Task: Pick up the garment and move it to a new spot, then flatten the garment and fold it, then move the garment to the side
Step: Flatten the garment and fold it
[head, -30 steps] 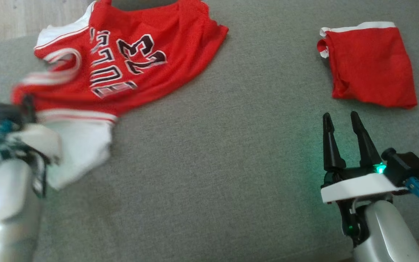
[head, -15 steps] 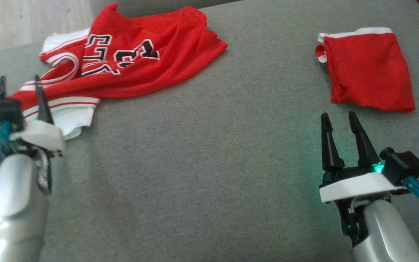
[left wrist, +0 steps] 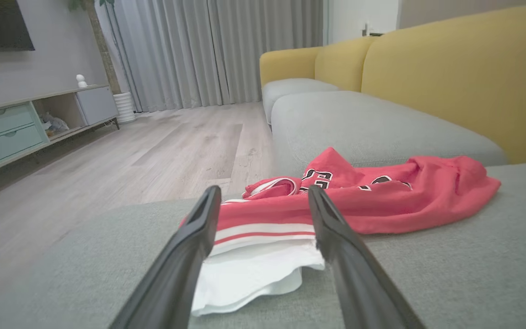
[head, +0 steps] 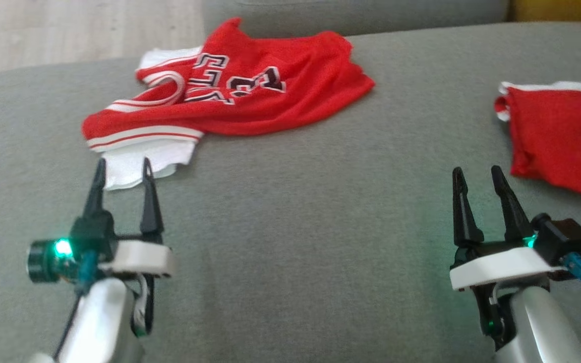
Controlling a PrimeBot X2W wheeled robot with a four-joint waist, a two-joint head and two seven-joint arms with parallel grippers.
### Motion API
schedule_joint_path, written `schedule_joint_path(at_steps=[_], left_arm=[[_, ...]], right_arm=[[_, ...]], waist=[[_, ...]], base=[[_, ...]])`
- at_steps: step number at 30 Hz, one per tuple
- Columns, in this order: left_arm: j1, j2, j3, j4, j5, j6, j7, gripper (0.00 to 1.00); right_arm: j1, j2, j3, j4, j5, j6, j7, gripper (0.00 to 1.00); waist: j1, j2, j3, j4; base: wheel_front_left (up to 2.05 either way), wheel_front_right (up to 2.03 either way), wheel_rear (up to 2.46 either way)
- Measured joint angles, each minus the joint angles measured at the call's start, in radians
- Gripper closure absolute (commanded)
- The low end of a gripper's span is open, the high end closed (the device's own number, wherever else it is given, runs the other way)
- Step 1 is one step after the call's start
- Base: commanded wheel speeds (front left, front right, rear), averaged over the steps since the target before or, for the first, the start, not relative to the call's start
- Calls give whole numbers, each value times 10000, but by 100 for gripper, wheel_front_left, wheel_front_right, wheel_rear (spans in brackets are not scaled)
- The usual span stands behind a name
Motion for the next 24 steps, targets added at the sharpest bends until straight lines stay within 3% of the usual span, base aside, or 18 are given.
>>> schedule_joint_path(at_steps=[6,12,17,24], left_arm=[[1195,-334,-182,-1225,-8,12,-27,0],[1279,-443,-435,-1645,-6,4,-27,0],[866,-568,-637,-1661,-4,-23,-27,0],[223,-897,-989,-1626,-12,-94,-29,0]], right_arm=[[105,0,-21,-71,-15,0,182,0],[-243,2,-288,52,-314,0,871,0],[-2000,-2,-1058,991,-775,0,2173,0],[-4840,-38,-2744,3428,-1937,0,3659,0]], waist=[[0,0,-126,673],[0,0,114,1269],[1,0,666,1759],[4,0,1535,2675]], base=[[0,0,0],[0,0,0],[0,0,0],[0,0,0]])
